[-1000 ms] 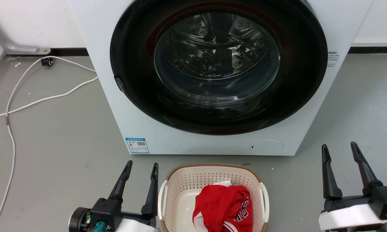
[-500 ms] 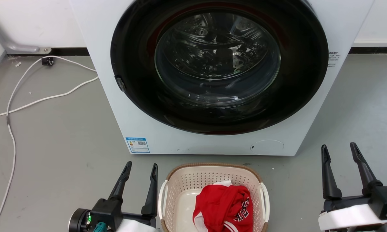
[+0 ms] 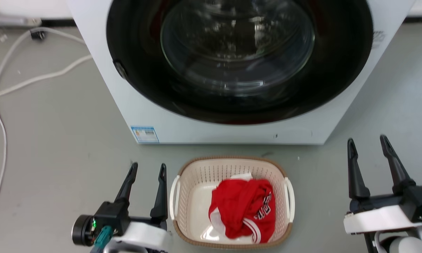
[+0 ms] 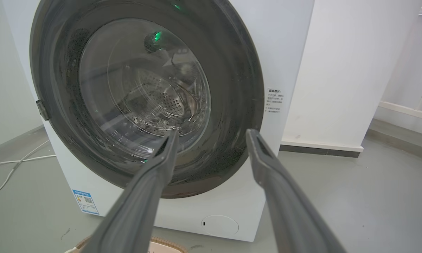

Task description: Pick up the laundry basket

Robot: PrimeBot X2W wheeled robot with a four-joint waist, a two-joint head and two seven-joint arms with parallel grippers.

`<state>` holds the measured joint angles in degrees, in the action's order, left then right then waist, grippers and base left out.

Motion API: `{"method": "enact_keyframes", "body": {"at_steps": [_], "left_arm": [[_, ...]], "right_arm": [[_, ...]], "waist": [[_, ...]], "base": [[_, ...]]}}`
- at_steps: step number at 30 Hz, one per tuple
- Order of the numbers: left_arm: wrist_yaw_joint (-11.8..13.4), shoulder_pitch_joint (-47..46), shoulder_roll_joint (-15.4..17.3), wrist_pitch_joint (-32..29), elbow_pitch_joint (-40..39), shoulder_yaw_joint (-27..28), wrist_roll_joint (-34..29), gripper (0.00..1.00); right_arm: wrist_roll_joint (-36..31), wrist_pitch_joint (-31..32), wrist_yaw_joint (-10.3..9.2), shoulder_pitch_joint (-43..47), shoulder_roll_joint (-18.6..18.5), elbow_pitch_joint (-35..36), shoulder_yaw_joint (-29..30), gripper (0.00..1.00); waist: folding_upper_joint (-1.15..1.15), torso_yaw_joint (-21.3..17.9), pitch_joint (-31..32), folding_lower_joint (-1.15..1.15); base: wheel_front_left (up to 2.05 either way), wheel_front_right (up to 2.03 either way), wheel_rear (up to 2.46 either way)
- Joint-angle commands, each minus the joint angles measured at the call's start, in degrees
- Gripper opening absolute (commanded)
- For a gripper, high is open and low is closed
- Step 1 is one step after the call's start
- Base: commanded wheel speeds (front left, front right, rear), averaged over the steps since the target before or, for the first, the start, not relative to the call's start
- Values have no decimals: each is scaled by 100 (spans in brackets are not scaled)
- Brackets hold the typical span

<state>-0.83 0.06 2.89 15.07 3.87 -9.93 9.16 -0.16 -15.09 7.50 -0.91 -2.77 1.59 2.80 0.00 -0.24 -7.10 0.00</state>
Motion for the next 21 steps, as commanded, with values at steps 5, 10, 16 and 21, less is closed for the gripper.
{"method": "enact_keyframes", "body": {"at_steps": [5,10,16,21], "left_arm": [[-106,-559,0,15,336,49,-169,100],[-255,-1149,2,16,932,95,-156,100],[-357,-1918,90,16,1554,254,-253,100],[-426,-2539,205,15,2176,303,-321,100]], "right_arm": [[-107,-11,-2,-461,-18,-125,-69,100],[-230,-12,-2,-920,-19,-502,-157,100],[-121,68,-2,-1671,-12,-1274,-265,100],[76,280,-2,-2302,-14,-2052,-323,100]], "waist": [[0,-88,-885,0],[0,-144,-1510,0],[0,-251,-2234,0],[0,-305,-2721,0]], "base": [[0,0,0],[0,0,0],[0,0,0],[0,0,0]]}}
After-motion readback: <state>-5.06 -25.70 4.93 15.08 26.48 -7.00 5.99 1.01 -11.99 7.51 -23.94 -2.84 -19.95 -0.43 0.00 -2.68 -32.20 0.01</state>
